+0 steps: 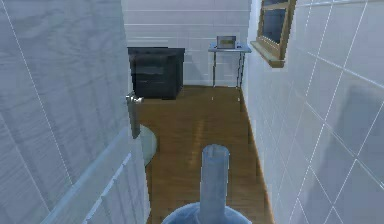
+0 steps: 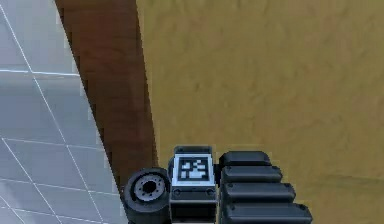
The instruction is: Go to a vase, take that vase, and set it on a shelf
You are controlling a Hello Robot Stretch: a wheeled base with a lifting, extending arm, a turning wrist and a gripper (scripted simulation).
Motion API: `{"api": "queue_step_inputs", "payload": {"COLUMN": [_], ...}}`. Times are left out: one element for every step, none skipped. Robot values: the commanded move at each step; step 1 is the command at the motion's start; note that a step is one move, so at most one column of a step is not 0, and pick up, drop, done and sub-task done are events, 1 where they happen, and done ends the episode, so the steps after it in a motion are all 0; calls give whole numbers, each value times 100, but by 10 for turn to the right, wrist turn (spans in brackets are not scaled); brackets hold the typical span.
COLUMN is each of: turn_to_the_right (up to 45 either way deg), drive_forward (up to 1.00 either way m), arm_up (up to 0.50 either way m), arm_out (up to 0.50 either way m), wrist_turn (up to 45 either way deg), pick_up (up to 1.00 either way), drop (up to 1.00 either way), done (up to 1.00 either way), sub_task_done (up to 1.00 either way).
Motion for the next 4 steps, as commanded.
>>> {"api": "queue_step_inputs", "payload": {"turn_to_the_right": [0, 0, -30, 0], "drive_forward": [100, 100, 0, 5], "arm_up": [0, 0, 0, 0], "arm_out": [0, 0, 0, 0], "wrist_turn": [0, 0, 0, 0], "pick_up": [0, 0, 0, 0], "drop": [0, 0, 0, 0], "done": [0, 0, 0, 0], "sub_task_done": [0, 0, 0, 0]}}
